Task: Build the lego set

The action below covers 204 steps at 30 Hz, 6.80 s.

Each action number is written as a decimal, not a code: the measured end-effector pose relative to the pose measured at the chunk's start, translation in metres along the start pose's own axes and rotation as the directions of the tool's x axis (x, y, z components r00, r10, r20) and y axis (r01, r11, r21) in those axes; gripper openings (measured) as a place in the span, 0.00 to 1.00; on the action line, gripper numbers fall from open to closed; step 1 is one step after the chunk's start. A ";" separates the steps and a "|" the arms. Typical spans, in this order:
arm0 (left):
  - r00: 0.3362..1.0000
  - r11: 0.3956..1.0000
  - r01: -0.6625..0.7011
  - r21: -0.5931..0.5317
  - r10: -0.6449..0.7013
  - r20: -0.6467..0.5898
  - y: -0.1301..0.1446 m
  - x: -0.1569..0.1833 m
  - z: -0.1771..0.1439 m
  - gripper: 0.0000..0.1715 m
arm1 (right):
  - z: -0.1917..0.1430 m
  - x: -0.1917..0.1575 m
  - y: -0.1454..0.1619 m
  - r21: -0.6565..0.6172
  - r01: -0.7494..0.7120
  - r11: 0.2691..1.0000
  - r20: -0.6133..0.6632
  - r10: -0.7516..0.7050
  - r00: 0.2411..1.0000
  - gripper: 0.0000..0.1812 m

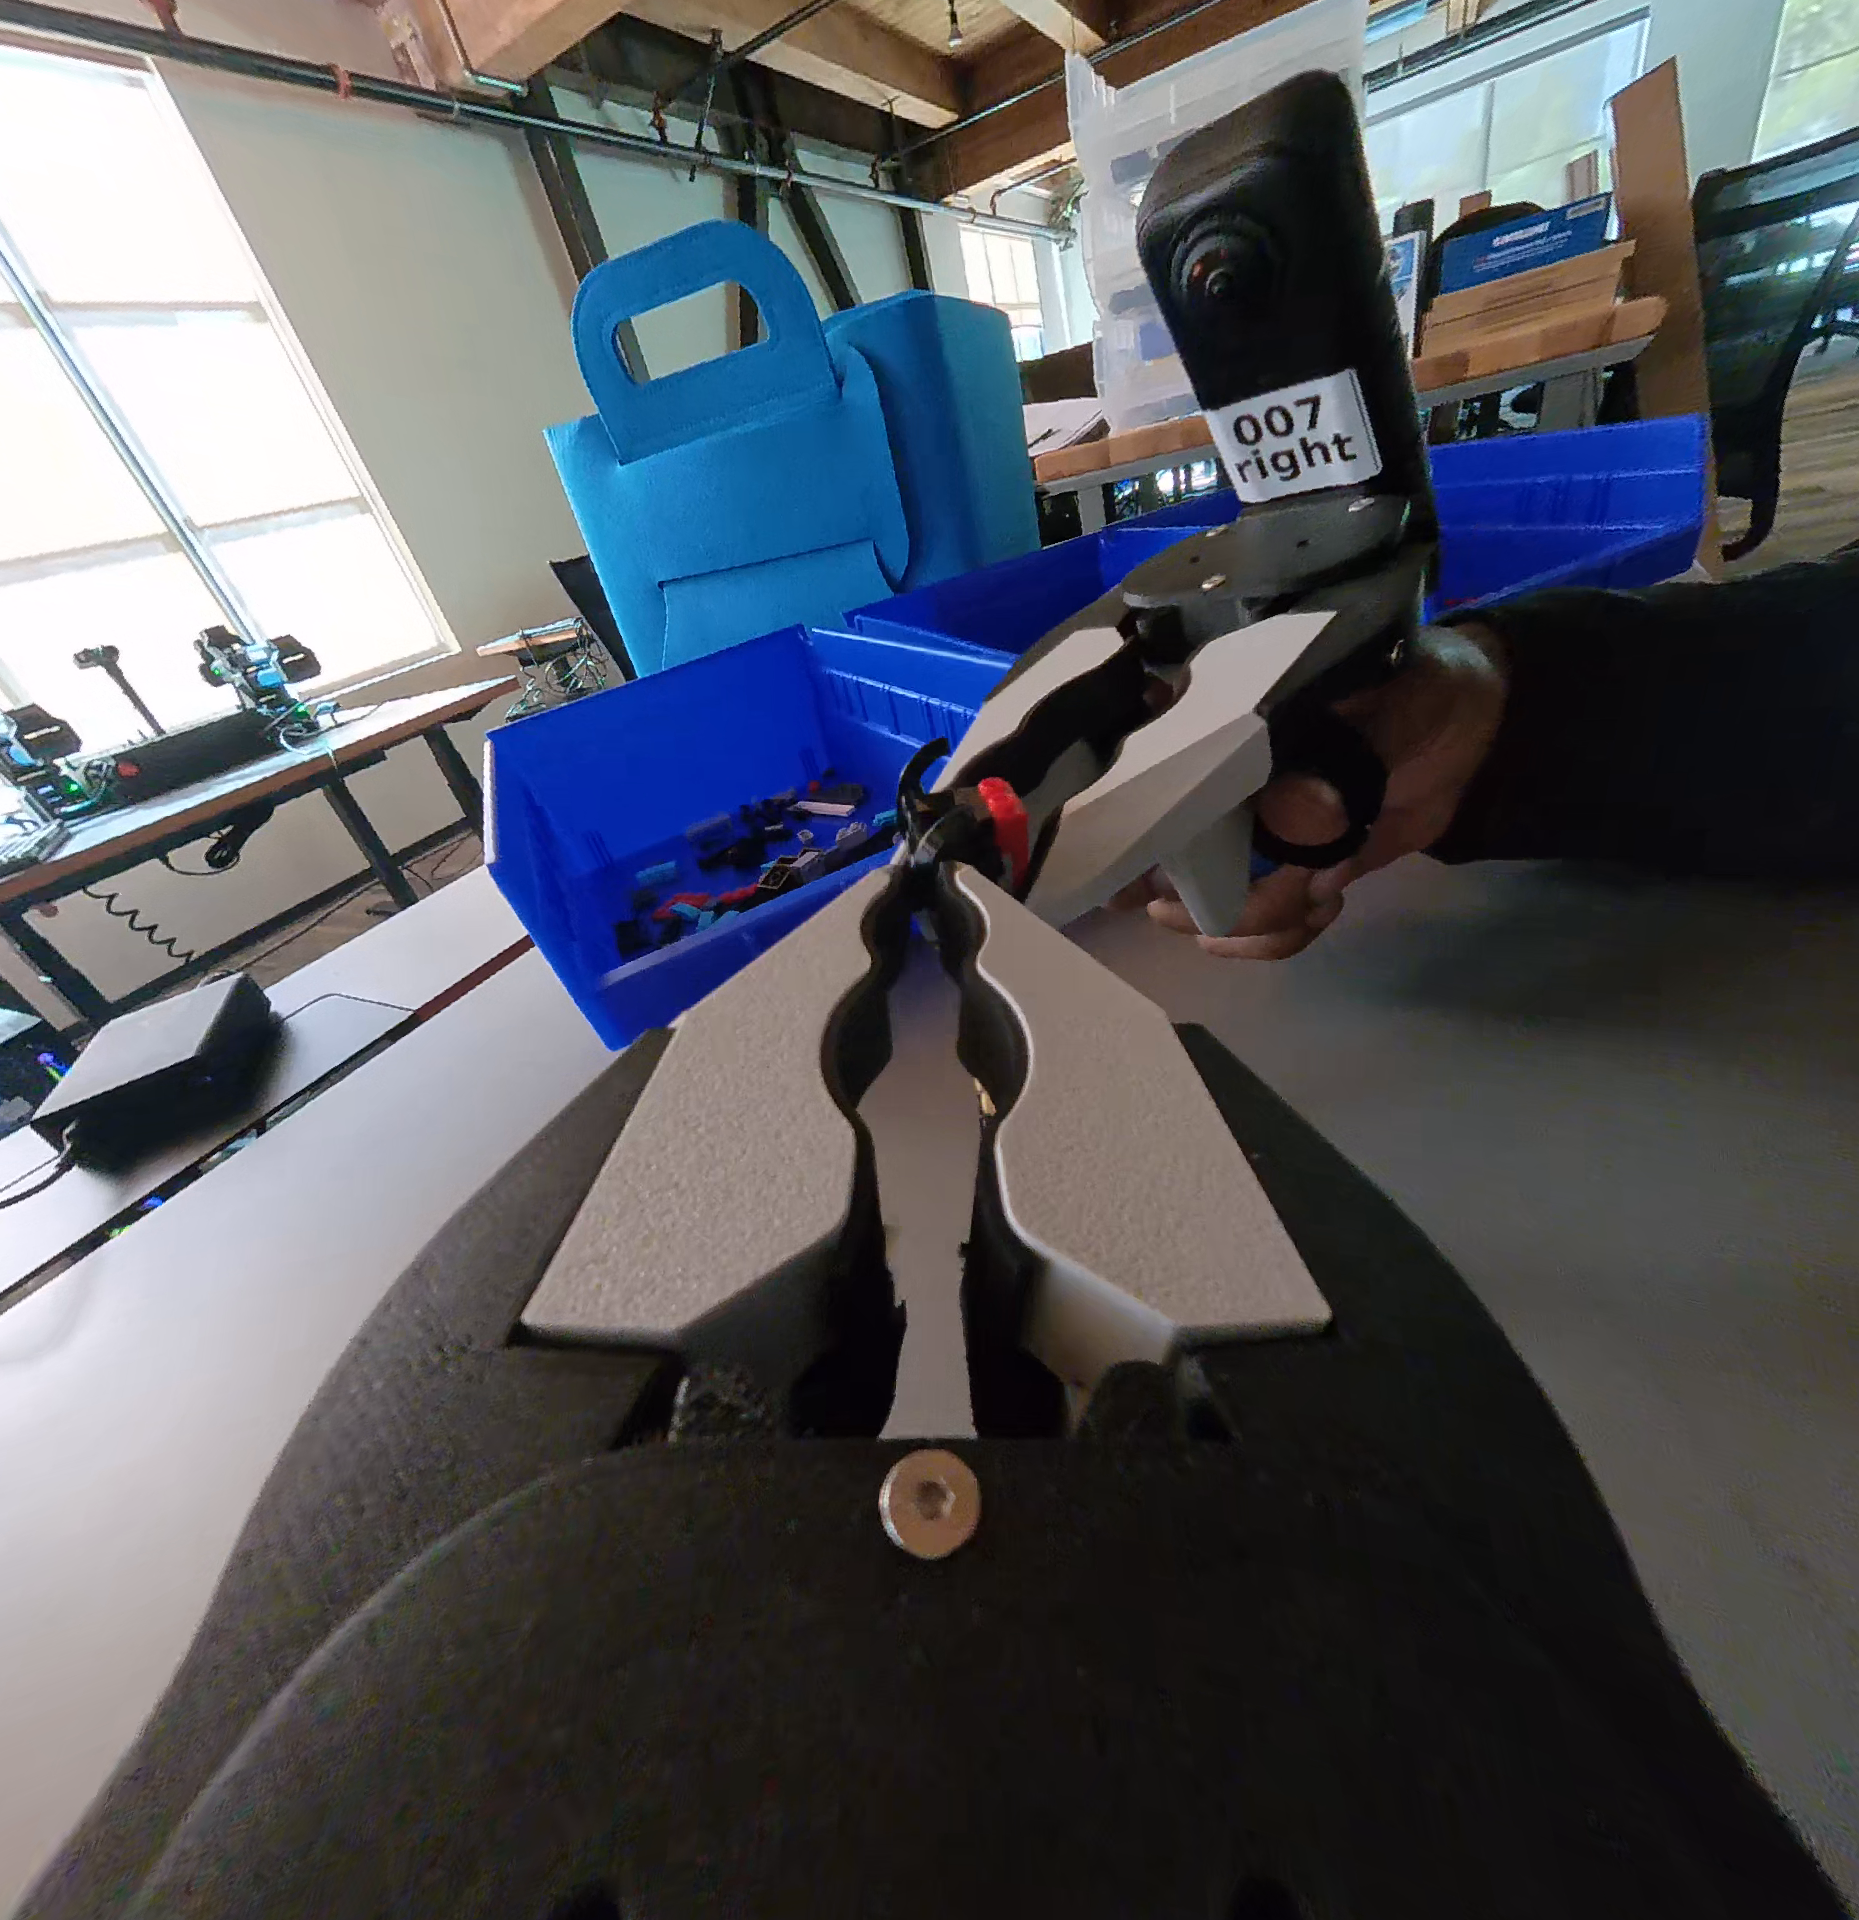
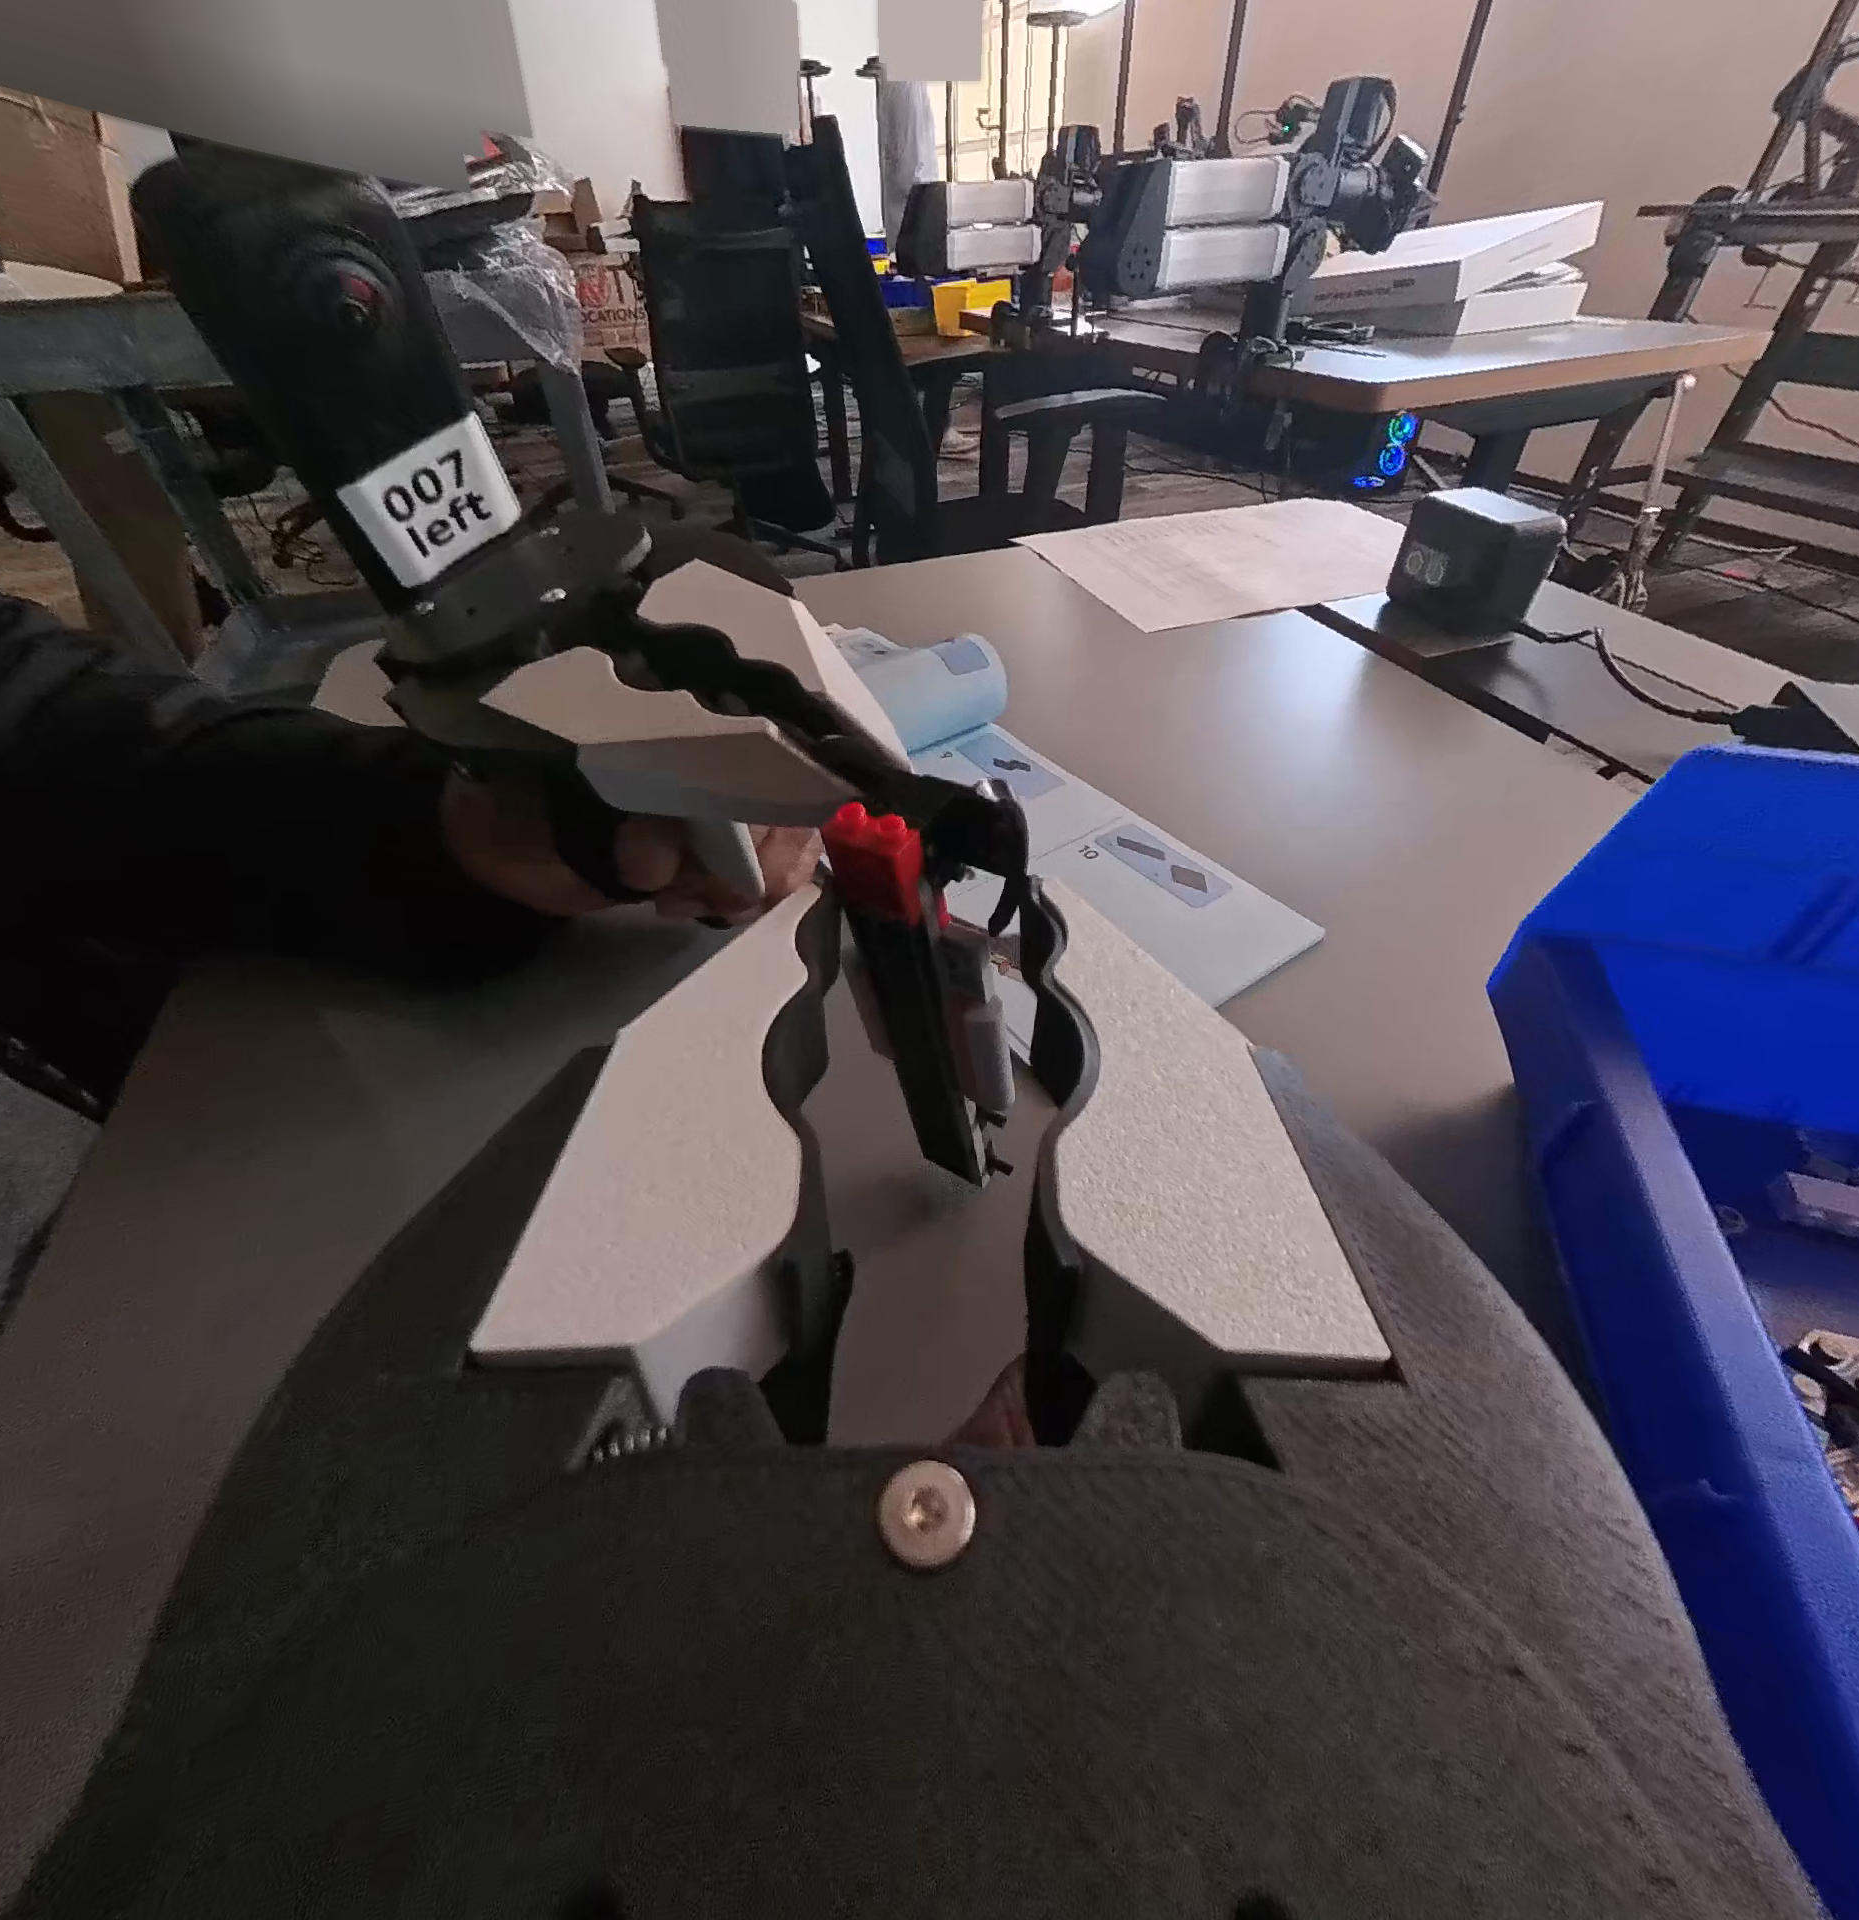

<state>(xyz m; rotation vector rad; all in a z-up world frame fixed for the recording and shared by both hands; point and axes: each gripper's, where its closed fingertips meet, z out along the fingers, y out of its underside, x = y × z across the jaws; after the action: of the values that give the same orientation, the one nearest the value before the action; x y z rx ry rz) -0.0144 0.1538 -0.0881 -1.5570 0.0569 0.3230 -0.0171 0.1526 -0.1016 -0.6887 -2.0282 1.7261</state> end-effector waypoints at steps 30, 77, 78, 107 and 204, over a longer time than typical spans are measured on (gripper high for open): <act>0.980 0.983 -0.185 0.006 0.185 -0.073 -0.008 0.017 -0.012 0.02 | 0.000 -0.018 0.003 -0.038 0.049 0.998 0.051 -0.047 0.998 0.20; 0.838 0.990 0.120 -0.079 -0.144 -0.527 -0.006 0.047 -0.025 0.02 | 0.003 -0.059 0.001 0.028 0.237 0.971 0.273 -0.236 0.933 0.17; 0.839 0.989 0.125 -0.080 -0.149 -0.523 -0.007 0.047 -0.025 0.02 | 0.003 -0.059 0.001 0.028 0.236 0.971 0.271 -0.235 0.934 0.17; 0.908 0.999 0.041 0.025 -0.027 -0.419 -0.012 0.042 -0.035 0.02 | 0.005 -0.063 -0.001 0.034 0.210 0.977 0.286 -0.211 0.935 0.14; 0.863 0.976 0.046 -0.215 -0.147 -0.484 -0.013 0.048 -0.030 0.15 | 0.011 -0.060 0.004 -0.067 0.222 0.973 0.292 -0.194 0.937 0.15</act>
<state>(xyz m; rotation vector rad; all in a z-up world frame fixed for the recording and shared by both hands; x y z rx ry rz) 0.0395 0.1327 -0.0874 -1.8022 0.3592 -0.1692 0.0257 0.1086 -0.1056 -0.2496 -2.2973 1.6861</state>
